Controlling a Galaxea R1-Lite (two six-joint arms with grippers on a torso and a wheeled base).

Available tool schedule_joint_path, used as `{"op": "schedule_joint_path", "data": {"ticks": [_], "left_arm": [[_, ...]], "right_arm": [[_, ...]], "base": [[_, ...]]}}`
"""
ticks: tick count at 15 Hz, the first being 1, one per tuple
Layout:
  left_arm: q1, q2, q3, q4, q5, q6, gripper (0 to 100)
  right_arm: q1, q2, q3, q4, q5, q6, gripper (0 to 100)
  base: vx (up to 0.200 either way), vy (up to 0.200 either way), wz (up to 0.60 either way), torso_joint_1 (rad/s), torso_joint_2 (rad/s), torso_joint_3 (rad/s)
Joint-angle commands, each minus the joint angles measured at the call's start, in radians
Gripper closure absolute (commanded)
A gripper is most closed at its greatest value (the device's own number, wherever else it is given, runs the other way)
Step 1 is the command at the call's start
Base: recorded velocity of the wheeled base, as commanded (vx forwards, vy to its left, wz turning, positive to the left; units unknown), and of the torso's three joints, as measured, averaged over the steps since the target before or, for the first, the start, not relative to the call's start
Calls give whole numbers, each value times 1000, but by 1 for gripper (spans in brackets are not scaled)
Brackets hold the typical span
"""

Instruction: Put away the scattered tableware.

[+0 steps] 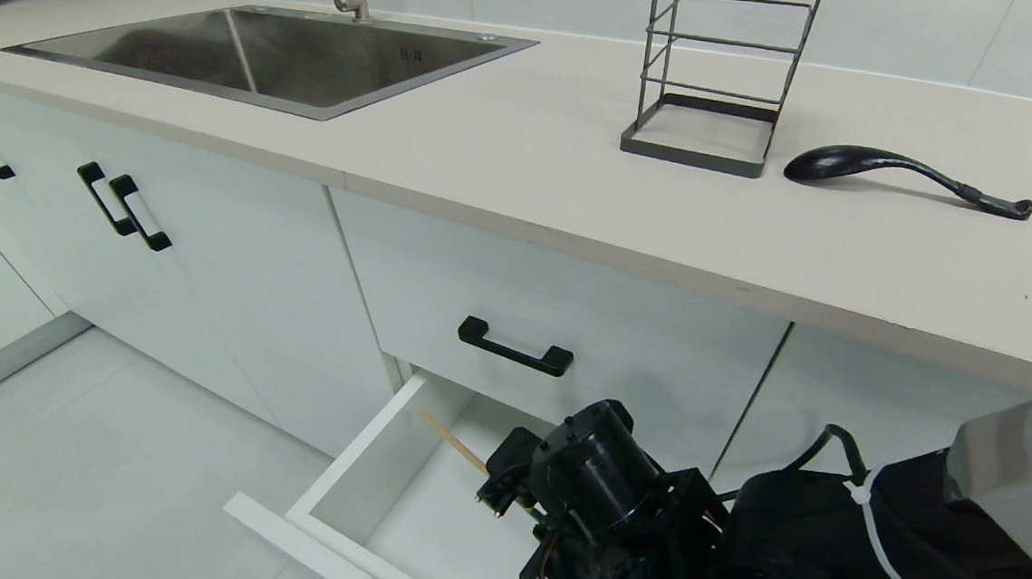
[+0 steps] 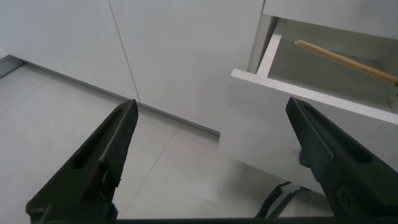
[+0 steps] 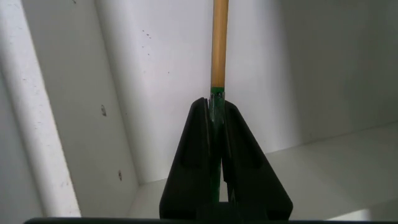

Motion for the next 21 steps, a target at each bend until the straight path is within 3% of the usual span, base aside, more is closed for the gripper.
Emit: {"op": "schedule_joint_path", "data": {"ticks": [1, 21], "left_arm": [[0, 0, 0, 0, 0, 0, 0], [0, 0, 0, 0, 0, 0, 0]], "right_arm": [[-9, 22, -2, 0, -5, 0, 100], [-38, 197, -174, 71, -49, 13, 100]], "base": [[0, 0, 0, 0, 0, 0], [0, 0, 0, 0, 0, 0]]}}
